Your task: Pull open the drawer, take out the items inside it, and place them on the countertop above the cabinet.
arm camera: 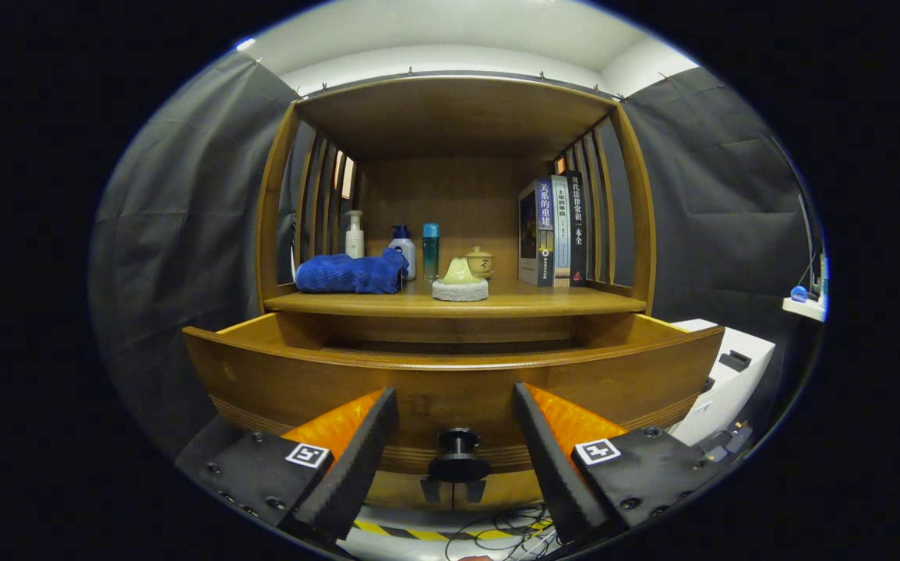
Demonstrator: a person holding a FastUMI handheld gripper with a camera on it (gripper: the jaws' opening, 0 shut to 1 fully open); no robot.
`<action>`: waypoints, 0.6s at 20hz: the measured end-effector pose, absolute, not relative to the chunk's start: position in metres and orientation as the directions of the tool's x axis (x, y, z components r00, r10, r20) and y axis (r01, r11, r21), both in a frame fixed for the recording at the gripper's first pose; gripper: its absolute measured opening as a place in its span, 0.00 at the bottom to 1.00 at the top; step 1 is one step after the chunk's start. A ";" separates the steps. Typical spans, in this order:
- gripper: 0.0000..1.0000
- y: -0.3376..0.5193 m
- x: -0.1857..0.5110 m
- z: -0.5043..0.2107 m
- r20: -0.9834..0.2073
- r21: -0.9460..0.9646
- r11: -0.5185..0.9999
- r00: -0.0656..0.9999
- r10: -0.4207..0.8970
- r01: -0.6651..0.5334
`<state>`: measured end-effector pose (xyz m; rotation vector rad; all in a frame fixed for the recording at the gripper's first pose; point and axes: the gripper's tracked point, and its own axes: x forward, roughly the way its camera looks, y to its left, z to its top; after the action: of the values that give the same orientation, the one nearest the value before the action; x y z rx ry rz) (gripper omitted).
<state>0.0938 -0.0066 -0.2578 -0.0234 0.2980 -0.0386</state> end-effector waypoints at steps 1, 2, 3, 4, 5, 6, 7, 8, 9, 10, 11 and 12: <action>0.98 -0.008 0.098 -0.259 -0.293 -0.029 0.999 0.955 -0.043 0.036; 0.99 -0.008 0.103 -0.261 -0.302 -0.020 0.999 0.952 -0.043 0.039; 0.99 -0.007 0.108 -0.263 -0.308 -0.016 0.999 0.950 -0.043 0.040; 0.99 -0.008 0.115 -0.265 -0.313 -0.022 0.999 0.949 -0.044 0.039; 0.99 -0.009 0.121 -0.266 -0.317 -0.028 0.999 0.948 -0.045 0.038; 0.99 -0.010 0.127 -0.269 -0.323 -0.028 0.999 0.945 -0.045 0.038; 0.99 -0.011 0.134 -0.271 -0.327 -0.024 0.999 0.944 -0.045 0.039; 0.99 -0.010 0.142 -0.272 -0.331 -0.019 0.999 0.943 -0.045 0.041; 0.99 -0.010 0.151 -0.272 -0.325 -0.021 0.999 0.944 -0.046 0.042; 0.99 -0.011 0.160 -0.273 -0.325 -0.024 0.999 0.945 -0.047 0.042; 0.99 -0.010 0.166 -0.275 -0.330 -0.023 0.999 0.943 -0.047 0.042; 0.99 -0.011 0.172 -0.277 -0.332 -0.022 0.999 0.942 -0.048 0.043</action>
<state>0.1723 -0.0109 -0.2766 -0.0141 0.3394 -0.0465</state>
